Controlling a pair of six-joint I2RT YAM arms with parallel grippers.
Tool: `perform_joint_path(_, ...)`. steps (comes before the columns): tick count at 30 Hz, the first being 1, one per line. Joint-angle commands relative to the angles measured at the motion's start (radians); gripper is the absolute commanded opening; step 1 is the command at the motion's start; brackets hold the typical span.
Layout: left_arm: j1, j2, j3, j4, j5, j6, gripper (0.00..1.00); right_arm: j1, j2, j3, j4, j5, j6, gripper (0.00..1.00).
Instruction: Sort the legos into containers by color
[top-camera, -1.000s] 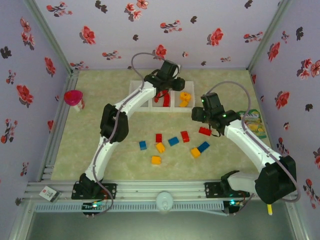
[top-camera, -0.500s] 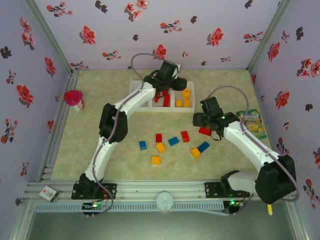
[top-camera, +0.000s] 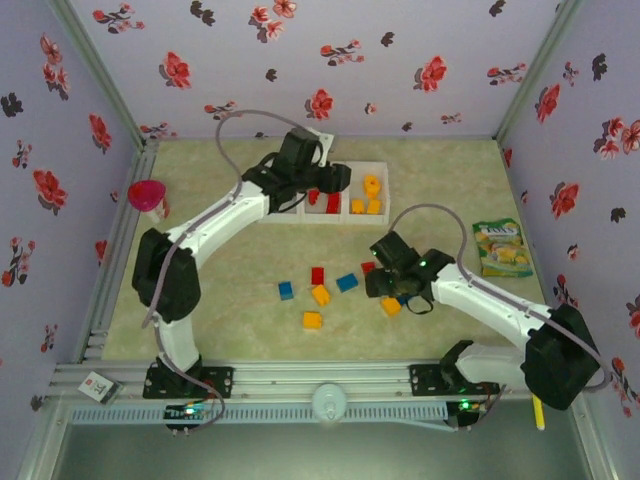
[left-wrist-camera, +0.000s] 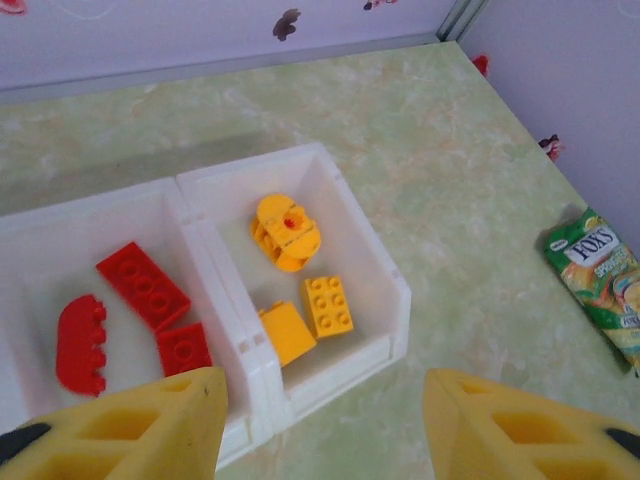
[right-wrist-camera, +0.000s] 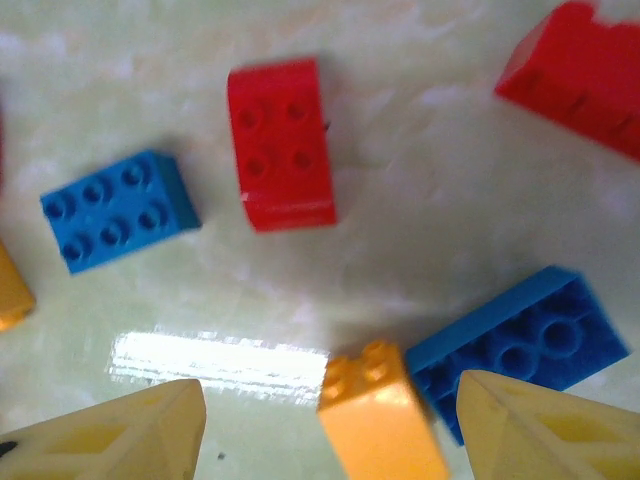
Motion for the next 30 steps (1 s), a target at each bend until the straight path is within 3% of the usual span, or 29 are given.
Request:
perform_joint_path(1, 0.012, -0.075, -0.097, 0.053, -0.032, 0.028, 0.55, 0.051, 0.017, 0.0, -0.051, 0.005, 0.084, 0.68)
perform_joint_path(13, 0.021, -0.247, -0.304, 0.055, -0.08, -0.016, 0.55, 0.104, 0.05, -0.022, -0.104, 0.061, 0.141, 0.68)
perform_joint_path(25, 0.026, -0.304, -0.344, 0.007, -0.109, -0.008, 0.55, 0.108, 0.089, -0.032, -0.087, 0.074, 0.139, 0.67)
perform_joint_path(30, 0.029, -0.31, -0.345, 0.004, -0.109, -0.007, 0.55, 0.11, 0.091, -0.033, -0.056, 0.032, 0.125, 0.63)
